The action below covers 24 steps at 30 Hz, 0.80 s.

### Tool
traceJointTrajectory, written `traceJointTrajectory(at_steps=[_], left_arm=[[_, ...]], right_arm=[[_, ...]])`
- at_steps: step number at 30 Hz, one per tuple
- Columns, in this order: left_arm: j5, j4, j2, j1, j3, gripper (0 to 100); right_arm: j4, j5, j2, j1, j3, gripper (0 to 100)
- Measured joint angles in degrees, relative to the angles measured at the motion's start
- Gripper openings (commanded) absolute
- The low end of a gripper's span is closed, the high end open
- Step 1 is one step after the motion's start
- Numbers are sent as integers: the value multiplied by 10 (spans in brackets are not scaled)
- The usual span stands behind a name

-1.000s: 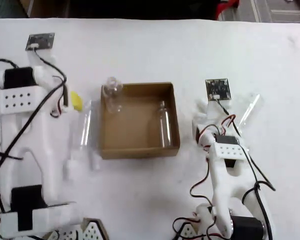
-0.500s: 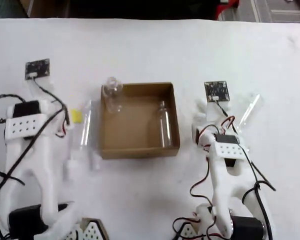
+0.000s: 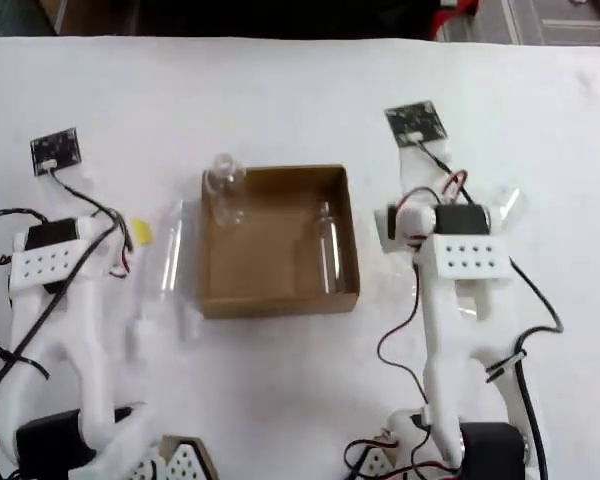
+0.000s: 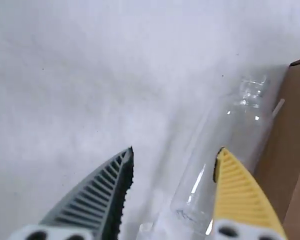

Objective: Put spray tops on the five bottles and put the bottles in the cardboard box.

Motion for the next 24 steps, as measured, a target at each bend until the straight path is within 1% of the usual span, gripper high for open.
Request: traceJointTrajectory(at_steps=[4,7,11,19,24], left_arm=[[0,0,0,0,0,245],[0,0,0,0,0,245],[0,0,0,0,0,245],[0,-1,0,-3,0,245],[0,-23,0,-3,0,245]], right_arm=[[91,0,53,-44,-116,152],[120,-22,95,-63,-182,152],[122,-55,154,-92,-238,152],[123,-65,292,-150,-353,152],[123,-67,374,-180,-405,152]])
